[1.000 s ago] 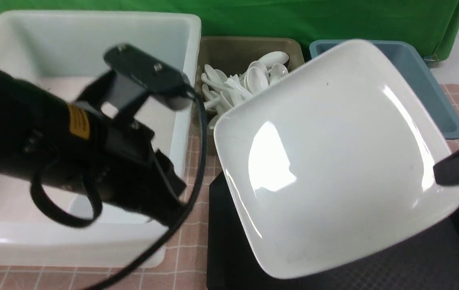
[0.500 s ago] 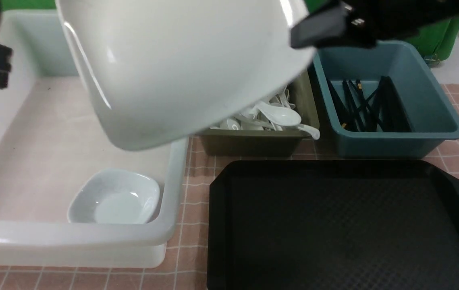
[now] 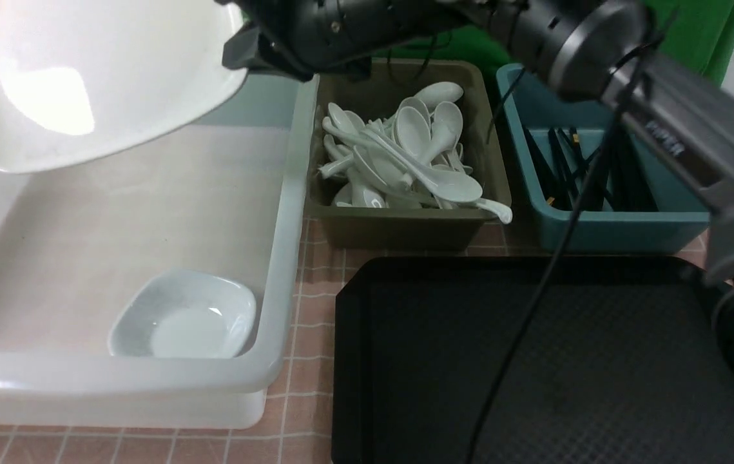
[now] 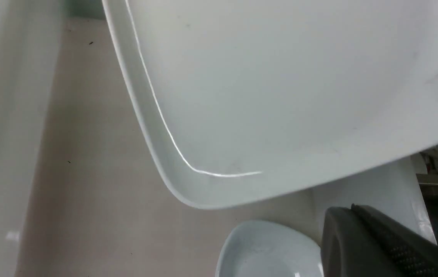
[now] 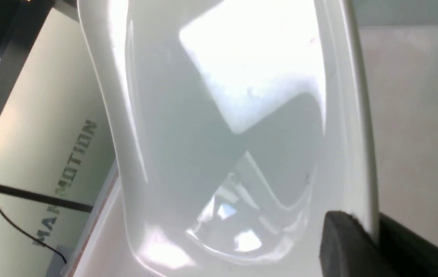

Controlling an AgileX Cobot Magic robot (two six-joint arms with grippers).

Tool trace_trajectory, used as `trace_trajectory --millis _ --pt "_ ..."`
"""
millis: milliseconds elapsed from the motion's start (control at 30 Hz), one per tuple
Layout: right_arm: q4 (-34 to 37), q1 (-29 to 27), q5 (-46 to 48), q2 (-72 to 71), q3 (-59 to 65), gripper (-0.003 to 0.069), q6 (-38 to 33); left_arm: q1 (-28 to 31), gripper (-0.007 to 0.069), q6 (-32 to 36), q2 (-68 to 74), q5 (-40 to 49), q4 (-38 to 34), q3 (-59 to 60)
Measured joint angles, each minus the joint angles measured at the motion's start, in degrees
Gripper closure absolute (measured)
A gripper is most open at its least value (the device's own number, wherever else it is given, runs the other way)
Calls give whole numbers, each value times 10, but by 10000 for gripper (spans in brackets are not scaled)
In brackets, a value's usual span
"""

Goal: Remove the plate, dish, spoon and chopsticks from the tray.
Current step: Use the right arm to put the plate into the large storage box on the left

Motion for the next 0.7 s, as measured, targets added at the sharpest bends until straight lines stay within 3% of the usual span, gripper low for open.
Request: trace_trajectory --millis 500,700 --pt "-45 1 -26 62 -1 578 52 0 627 0 0 -12 1 0" --pt "-44 1 -26 62 -1 498 62 0 627 0 0 -14 1 0"
